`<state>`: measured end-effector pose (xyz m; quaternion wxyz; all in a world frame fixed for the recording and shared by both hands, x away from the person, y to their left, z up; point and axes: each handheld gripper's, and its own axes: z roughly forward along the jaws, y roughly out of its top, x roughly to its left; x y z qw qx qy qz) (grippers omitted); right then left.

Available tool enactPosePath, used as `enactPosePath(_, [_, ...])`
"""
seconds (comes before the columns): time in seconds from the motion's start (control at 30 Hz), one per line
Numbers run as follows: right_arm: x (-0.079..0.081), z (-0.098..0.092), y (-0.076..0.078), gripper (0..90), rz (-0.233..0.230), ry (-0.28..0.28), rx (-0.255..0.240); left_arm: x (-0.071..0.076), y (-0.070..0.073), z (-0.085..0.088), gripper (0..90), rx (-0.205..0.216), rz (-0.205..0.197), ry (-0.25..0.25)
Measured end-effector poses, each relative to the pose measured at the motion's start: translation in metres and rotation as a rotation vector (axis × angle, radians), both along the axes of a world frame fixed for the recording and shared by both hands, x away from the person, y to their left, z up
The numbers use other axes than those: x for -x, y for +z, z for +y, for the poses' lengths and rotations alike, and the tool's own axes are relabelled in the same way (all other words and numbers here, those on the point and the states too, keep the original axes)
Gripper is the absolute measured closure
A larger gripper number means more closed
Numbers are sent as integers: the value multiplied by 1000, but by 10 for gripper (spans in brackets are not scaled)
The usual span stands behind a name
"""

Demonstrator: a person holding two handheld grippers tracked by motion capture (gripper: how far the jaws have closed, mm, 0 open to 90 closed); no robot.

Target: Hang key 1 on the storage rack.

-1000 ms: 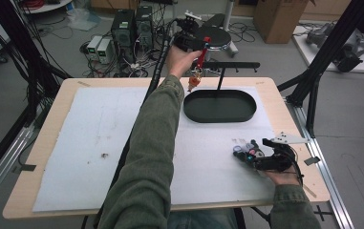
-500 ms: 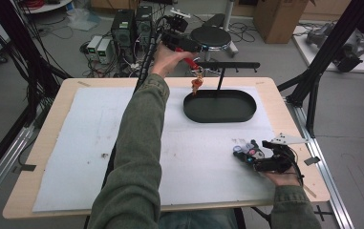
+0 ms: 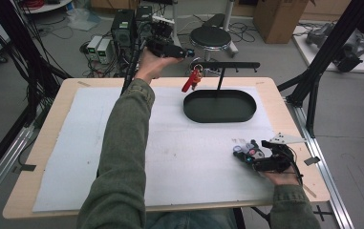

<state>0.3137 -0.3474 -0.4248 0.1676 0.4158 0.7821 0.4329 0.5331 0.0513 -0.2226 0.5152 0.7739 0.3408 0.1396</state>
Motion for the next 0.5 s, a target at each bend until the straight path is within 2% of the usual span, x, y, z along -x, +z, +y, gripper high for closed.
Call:
enactPosePath(0.13, [0, 0, 0, 9, -1, -2, -1, 7, -8, 11, 17, -3, 24, 13])
enactPosePath(0.23, [1, 0, 0, 8, 3, -1, 1, 13, -15, 17, 17, 36, 30, 10])
enactPosePath(0.5, [1, 1, 0, 9, 5, -2, 3, 23, -28, 29, 17, 19, 41, 16])
